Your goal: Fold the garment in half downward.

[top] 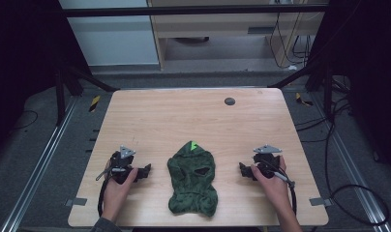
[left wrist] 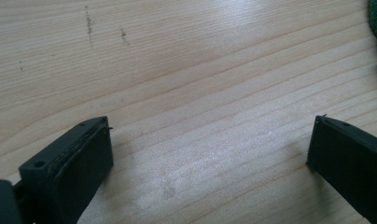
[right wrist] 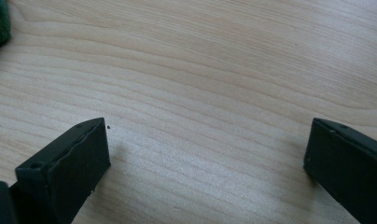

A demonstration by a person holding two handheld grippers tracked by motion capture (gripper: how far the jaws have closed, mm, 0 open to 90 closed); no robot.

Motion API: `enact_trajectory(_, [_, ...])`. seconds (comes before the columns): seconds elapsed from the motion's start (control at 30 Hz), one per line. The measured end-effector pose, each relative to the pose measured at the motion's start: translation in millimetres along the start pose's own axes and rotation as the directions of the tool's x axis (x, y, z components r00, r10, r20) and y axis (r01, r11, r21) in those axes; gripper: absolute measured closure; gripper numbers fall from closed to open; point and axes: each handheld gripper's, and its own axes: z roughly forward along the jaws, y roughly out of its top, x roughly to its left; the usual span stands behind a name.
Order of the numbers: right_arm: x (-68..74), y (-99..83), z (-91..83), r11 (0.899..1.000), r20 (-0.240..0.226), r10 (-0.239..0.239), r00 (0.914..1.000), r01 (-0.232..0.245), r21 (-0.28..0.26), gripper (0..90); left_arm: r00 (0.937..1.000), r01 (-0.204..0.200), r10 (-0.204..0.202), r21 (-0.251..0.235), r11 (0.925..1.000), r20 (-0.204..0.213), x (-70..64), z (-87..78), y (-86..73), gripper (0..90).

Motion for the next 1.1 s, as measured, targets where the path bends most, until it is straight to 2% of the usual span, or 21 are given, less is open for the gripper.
enact_trajectory(0.3, [4.3, 5.1, 4.9, 1.0, -0.001, -0.006, 1.0, 0.006, -0.003, 1.8, 1.0, 0.005, -0.005, 0.001, 1.0, -0.005, -1.1, 0.9, 1.0, 0.0])
enact_trajectory(0.37, [5.3, 5.7, 4.1, 1.0, -0.006, -0.004, 1.0, 0.004, -0.01, 7.9, 1.0, 0.006, -0.006, 0.001, 1.0, -0.004, -1.0, 0.9, 1.0, 0.0])
enact_trajectory(0.4, [5.9, 6.2, 2.7, 1.0, -0.006, -0.011, 0.9999, 0.01, -0.016, 15.5, 1.0, 0.005, -0.005, -0.001, 1.0, -0.003, -1.3, 0.4, 0.7, 0.0])
enact_trajectory(0.43, [5.9, 6.2, 2.7, 1.0, -0.006, -0.011, 0.9999, 0.01, -0.016, 15.5, 1.0, 0.005, -0.005, -0.001, 1.0, -0.003, -1.3, 0.4, 0.7, 0.2])
enact_trajectory(0.5, [8.3, 8.4, -1.9, 0.999, -0.036, -0.007, 0.9993, 0.005, -0.036, 25.9, 1.0, 0.003, -0.003, 0.006, 1.0, 0.0, -2.5, -1.8, 0.3, 2.1])
enact_trajectory(0.57, [11.2, 11.0, -5.2, 0.998, -0.05, -0.019, 0.9986, 0.016, -0.059, 29.9, 0.9998, 0.011, -0.011, 0.005, 0.9999, 0.019, -5.5, -4.3, 0.9, 3.8])
enact_trajectory(0.63, [16.0, 13.8, -8.6, 0.997, -0.061, -0.028, 0.9978, 0.023, -0.075, 34.2, 0.9998, 0.016, -0.016, -0.007, 0.9999, 0.014, -8.6, -6.4, 2.1, 4.7])
enact_trajectory(0.7, [21.0, 16.6, -11.3, 0.995, -0.072, -0.038, 0.9967, 0.031, -0.095, 37.2, 0.9999, 0.003, -0.003, -0.016, 0.9999, 0.012, -12.3, -7.1, 4.5, 5.4])
enact_trajectory(0.8, [30.2, 20.9, -14.7, 0.994, -0.118, -0.041, 0.9922, 0.028, -0.108, 43.5, 0.999, -0.018, 0.019, -0.011, 0.9998, 0.041, -19.9, -5.0, 10.2, 5.5])
enact_trajectory(0.87, [36.0, 24.1, -15.4, 0.993, -0.146, -0.061, 0.9874, 0.045, -0.109, 47.0, 0.998, -0.032, 0.033, -0.021, 0.9993, 0.054, -24.1, -4.4, 15.8, 6.4])
enact_trajectory(0.97, [42.1, 30.0, -15.1, 0.992, -0.167, -0.09, 0.9818, 0.073, -0.103, 50.7, 0.9943, -0.079, 0.08, -0.021, 0.9967, 0.071, -31.1, -4.0, 28.1, 6.7])
enact_trajectory(1.1, [46.9, 38.1, -14.5, 0.989, -0.19, -0.127, 0.9735, 0.11, -0.097, 55.8, 0.9887, -0.118, 0.12, -0.026, 0.9926, 0.09, -40.3, -4.4, 45.4, 7.1])
